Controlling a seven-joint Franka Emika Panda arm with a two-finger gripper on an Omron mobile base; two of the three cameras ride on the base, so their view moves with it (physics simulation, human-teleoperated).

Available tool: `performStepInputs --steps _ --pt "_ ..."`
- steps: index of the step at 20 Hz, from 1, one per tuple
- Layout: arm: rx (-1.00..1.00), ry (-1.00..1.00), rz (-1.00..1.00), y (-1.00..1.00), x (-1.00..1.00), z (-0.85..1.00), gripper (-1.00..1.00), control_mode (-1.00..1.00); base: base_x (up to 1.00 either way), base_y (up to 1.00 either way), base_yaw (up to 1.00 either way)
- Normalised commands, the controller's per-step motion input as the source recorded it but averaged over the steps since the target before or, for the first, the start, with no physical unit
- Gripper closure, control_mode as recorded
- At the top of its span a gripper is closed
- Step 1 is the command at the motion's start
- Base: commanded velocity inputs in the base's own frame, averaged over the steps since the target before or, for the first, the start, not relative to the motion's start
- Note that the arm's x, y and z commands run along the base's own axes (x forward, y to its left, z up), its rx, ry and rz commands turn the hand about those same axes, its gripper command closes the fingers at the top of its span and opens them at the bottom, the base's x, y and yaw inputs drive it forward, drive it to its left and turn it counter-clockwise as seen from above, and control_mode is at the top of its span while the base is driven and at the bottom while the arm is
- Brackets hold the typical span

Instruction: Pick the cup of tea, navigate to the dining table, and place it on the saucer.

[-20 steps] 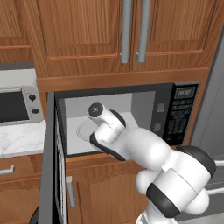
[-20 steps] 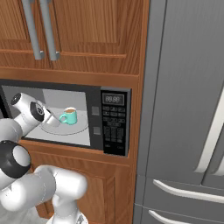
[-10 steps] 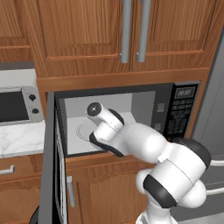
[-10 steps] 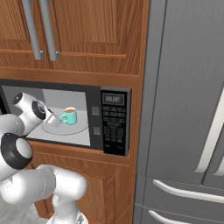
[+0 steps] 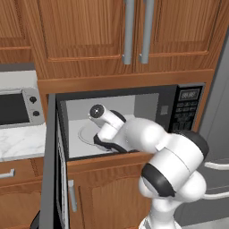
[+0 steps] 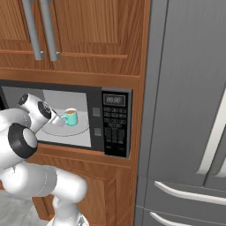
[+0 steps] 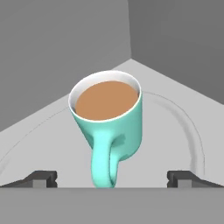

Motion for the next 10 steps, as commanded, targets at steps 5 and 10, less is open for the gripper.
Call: performStepInputs --steps 5,10 --pt "0.00 0.00 0.00 0.00 0.14 -0.19 -1.00 -1.00 0.00 0.00 0.00" --pt "0.00 0.00 0.00 0.00 0.04 -0.19 -1.00 -1.00 0.00 0.00 0.00"
